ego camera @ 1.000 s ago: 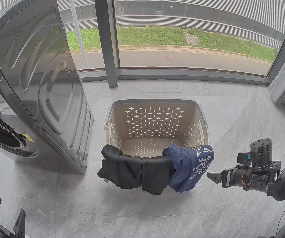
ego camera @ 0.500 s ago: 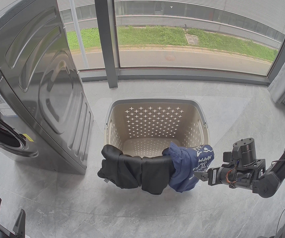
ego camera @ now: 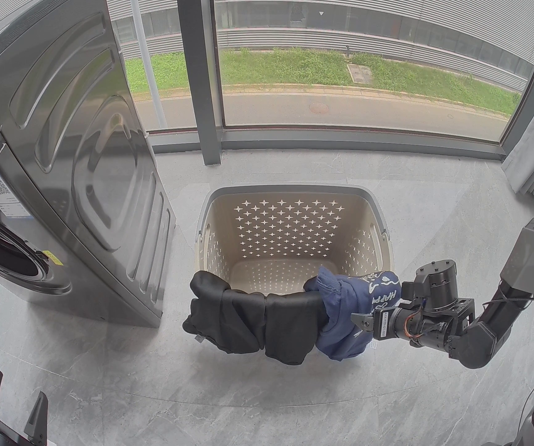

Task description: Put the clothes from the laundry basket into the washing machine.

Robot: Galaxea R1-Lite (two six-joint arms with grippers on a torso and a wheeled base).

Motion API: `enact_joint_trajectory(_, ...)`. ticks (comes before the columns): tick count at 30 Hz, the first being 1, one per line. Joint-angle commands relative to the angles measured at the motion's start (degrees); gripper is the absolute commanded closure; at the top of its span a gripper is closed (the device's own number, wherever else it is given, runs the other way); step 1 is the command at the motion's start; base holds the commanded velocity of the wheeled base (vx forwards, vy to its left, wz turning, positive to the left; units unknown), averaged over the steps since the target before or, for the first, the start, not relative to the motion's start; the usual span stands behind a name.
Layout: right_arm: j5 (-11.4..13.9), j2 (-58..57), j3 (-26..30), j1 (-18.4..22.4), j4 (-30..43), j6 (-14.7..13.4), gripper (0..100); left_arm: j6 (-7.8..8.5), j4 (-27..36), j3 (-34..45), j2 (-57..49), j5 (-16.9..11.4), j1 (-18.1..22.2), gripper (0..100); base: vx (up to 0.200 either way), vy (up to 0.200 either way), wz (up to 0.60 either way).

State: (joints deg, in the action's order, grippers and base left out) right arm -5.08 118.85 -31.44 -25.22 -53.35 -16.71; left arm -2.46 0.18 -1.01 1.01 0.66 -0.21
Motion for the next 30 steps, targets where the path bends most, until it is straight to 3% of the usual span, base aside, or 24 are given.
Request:
enact_joint_trajectory(1, -0.01, 3.06, -1.70, 0.26, -0.36, 0.01, 0, 0.00, -0.01, 0.84, -0.40, 0.04, 0.03, 0, 0.000, 0.000, 0.00)
enact_joint_trajectory(13, -0.01, 6.05, -4.77, 0.61, -3.96, 0.10, 0, -0.09, -0.01, 0.84, -0.40, 0.04, 0.03, 0, 0.000, 0.000, 0.00)
enact_joint_trajectory(14, -0.01, 6.05, -4.86, 0.61, -4.22, 0.10, 100, 0.00, -0.01, 0.84, -0.40, 0.04, 0.03, 0, 0.000, 0.000, 0.00)
enact_joint_trajectory(30, 0.07, 0.69, -0.38, -1.06, -4.31, -0.25, 100, -0.09, -0.01, 0.84, -0.40, 0.04, 0.03, 0, 0.000, 0.000, 0.00)
